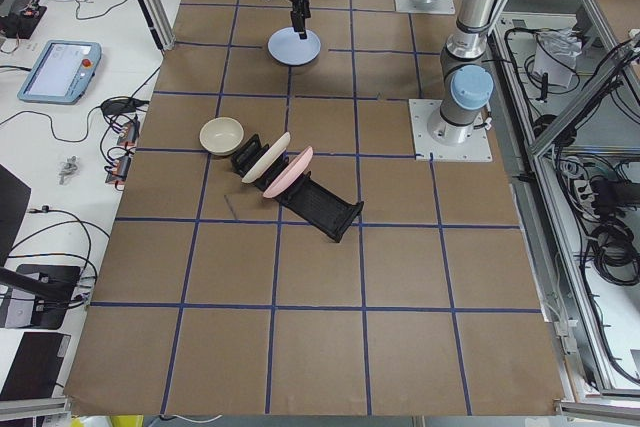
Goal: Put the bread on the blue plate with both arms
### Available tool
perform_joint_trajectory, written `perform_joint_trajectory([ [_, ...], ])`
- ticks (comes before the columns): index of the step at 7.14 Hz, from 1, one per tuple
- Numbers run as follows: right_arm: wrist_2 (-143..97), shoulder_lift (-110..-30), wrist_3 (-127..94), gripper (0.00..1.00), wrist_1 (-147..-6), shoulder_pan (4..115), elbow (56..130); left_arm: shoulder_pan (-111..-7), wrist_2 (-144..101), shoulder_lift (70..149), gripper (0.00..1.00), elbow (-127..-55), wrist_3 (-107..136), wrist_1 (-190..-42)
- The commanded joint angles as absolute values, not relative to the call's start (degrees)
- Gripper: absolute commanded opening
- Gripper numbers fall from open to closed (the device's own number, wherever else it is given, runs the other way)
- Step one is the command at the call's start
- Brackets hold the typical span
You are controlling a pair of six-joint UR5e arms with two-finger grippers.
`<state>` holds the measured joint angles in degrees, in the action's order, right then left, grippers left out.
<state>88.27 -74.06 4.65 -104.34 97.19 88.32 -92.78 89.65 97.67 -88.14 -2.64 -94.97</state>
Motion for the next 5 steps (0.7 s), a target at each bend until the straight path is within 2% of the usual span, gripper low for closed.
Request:
perform_joint_trajectory([
  [1,87.72,-66.91,-5.68,0.1,-103.44,103.69,82.8,-92.81,89.65,97.65,1.0,-88.15,-2.64,-94.92],
  [5,87.8,-61.54,-13.18,0.12,-106.61,109.07,81.12,-92.46,89.65,97.56,1.0,-88.15,-3.16,-94.92],
])
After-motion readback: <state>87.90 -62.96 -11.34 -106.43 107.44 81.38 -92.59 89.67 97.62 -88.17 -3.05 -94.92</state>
